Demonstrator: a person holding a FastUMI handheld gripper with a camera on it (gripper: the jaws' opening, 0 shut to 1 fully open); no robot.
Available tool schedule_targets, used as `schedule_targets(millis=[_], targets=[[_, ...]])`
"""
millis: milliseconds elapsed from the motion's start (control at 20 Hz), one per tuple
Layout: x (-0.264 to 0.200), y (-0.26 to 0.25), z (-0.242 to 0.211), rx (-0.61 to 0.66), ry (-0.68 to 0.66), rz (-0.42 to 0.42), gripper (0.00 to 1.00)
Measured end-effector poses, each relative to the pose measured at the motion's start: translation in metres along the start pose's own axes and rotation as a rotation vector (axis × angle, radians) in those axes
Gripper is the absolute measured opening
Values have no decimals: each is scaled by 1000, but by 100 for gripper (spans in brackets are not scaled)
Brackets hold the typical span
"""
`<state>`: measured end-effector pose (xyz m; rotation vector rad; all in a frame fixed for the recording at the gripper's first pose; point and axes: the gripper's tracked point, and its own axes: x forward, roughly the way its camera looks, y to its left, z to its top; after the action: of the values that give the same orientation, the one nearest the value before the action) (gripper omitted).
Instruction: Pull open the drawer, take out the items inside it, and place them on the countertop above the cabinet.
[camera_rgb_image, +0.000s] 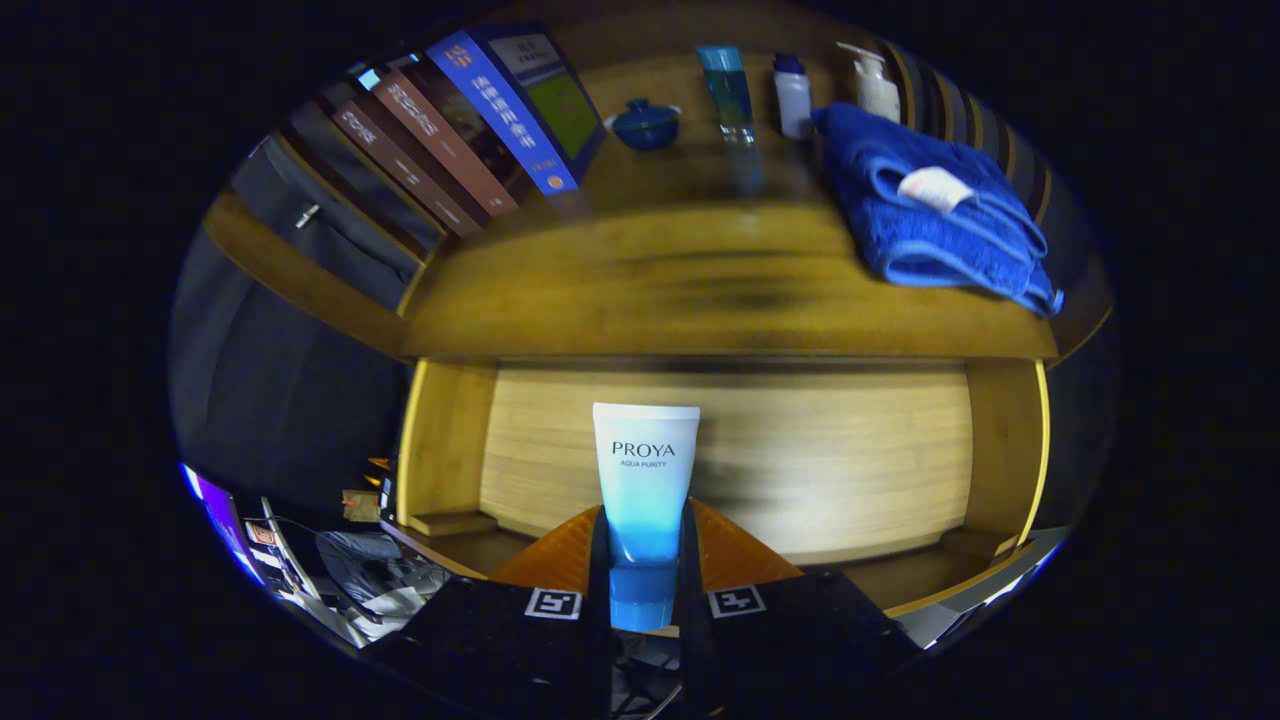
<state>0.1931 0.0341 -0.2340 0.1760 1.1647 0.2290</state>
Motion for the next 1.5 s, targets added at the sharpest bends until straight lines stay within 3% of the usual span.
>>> schedule_targets(millis=[100, 250, 500, 850, 1050, 1250, 1500], targets=[[-2, -3, 32, -9, -44, -32, 31], [12, -25, 70, -57, -80, -145, 31], [41, -45, 101, -39, -54, -236, 31], [56, -47, 138, -30, -70, -273, 33], [49, -36, 152, -43, -148, -230, 66], [6, -15, 165, -74, -343, -160, 99], [-75, 9, 150, -96, -669, -94, 99]])
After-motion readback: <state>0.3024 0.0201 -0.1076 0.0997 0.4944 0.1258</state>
